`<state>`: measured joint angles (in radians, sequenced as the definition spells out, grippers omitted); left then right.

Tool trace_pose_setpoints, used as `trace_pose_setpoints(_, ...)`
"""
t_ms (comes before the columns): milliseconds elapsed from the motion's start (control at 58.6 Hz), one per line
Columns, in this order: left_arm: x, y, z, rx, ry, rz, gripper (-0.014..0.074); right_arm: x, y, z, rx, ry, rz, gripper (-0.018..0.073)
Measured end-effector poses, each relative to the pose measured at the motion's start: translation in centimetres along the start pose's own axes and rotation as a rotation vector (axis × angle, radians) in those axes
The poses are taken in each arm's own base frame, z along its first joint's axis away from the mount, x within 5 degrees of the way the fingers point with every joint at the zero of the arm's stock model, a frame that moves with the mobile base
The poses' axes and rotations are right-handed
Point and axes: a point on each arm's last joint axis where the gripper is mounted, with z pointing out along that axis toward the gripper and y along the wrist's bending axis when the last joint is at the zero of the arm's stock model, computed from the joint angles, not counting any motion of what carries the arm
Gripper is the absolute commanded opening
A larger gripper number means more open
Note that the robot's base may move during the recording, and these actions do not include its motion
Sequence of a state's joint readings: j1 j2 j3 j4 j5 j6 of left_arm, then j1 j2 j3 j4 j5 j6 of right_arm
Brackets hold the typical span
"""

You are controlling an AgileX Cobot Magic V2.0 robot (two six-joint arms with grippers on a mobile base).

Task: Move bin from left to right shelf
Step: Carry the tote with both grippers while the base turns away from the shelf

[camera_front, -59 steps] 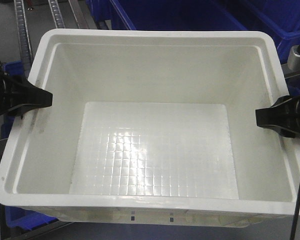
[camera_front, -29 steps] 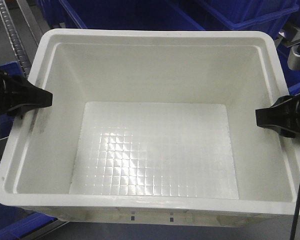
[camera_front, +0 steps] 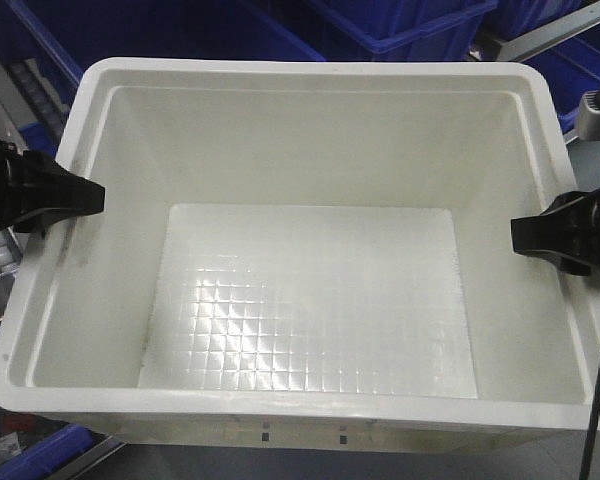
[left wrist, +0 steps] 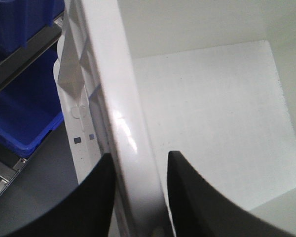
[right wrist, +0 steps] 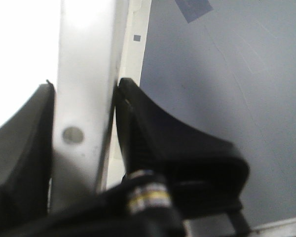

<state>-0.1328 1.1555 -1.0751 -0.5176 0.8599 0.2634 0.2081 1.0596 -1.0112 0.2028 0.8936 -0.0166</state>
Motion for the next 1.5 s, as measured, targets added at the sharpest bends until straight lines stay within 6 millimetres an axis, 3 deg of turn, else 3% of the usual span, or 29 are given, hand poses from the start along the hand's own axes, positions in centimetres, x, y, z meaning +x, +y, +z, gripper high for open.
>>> trace_pose_setpoints(1502, 0.0, 0.0, 0.0, 0.0, 0.0, 0.0, -0.0003, 0.0, 0.0, 0.0, 0.0, 0.0, 0.0, -0.0005)
